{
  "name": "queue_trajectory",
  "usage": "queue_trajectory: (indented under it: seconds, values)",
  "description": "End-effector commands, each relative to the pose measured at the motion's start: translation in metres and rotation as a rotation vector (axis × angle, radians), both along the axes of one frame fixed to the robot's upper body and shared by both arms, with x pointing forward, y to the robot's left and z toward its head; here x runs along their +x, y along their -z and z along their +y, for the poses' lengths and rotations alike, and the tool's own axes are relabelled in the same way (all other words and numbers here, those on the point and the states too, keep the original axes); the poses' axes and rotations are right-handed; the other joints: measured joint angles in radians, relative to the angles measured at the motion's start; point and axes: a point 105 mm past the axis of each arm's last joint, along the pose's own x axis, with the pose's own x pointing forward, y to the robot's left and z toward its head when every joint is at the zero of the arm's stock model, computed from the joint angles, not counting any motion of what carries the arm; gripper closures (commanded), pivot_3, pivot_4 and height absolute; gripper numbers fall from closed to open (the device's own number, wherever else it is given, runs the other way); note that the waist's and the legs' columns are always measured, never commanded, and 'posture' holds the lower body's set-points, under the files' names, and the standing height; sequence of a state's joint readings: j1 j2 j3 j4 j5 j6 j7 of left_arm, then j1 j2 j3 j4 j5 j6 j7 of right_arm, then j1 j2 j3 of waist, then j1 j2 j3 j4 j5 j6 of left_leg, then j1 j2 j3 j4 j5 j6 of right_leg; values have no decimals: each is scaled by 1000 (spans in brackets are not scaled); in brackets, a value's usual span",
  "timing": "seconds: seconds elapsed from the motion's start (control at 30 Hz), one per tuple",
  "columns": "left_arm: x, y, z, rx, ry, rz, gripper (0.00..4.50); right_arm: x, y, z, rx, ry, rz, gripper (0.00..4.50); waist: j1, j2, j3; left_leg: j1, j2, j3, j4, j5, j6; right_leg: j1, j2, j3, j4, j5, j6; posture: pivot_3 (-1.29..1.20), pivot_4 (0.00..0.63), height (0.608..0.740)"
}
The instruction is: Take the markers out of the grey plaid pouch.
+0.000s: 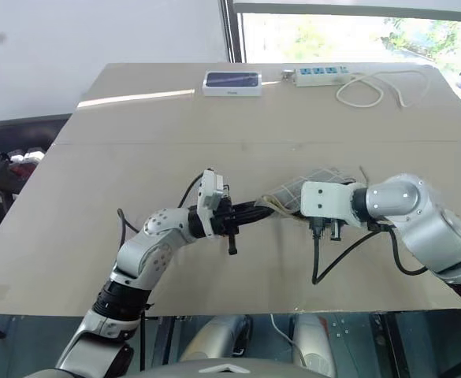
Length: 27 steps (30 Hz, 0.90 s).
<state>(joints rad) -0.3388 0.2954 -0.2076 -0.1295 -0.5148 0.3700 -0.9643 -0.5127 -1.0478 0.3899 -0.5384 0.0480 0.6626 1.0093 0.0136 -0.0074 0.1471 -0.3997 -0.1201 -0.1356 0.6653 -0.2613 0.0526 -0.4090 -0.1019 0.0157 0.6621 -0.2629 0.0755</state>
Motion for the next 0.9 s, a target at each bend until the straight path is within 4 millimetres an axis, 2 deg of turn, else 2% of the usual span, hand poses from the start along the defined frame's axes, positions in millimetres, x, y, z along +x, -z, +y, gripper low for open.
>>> queue_trajectory:
  seconds: [0.03,0.17,0.33,0.67,0.9]
  values:
    - [0,-43,7,-126,-31,-117,4500,-2,17,-4,-47,22,56,4111,0,0,0,0,0,0,0,0,0,0,0,0,0,0,0,0,150,738]
    - [0,-50,7,-160,-43,-113,4500,0,21,-2,-47,21,58,4111,0,0,0,0,0,0,0,0,0,0,0,0,0,0,0,0,150,738]
    - [3,-48,7,-146,-68,-110,4500,4,17,3,-35,-16,8,4111,0,0,0,0,0,0,0,0,0,0,0,0,0,0,0,0,150,738]
    - [9,-31,9,-63,-87,-101,4500,21,-22,15,105,-80,-263,4111,0,0,0,0,0,0,0,0,0,0,0,0,0,0,0,0,150,738]
    - [19,-28,14,-68,-133,-80,4500,18,-31,17,120,-148,-355,4111,0,0,0,0,0,0,0,0,0,0,0,0,0,0,0,0,150,738]
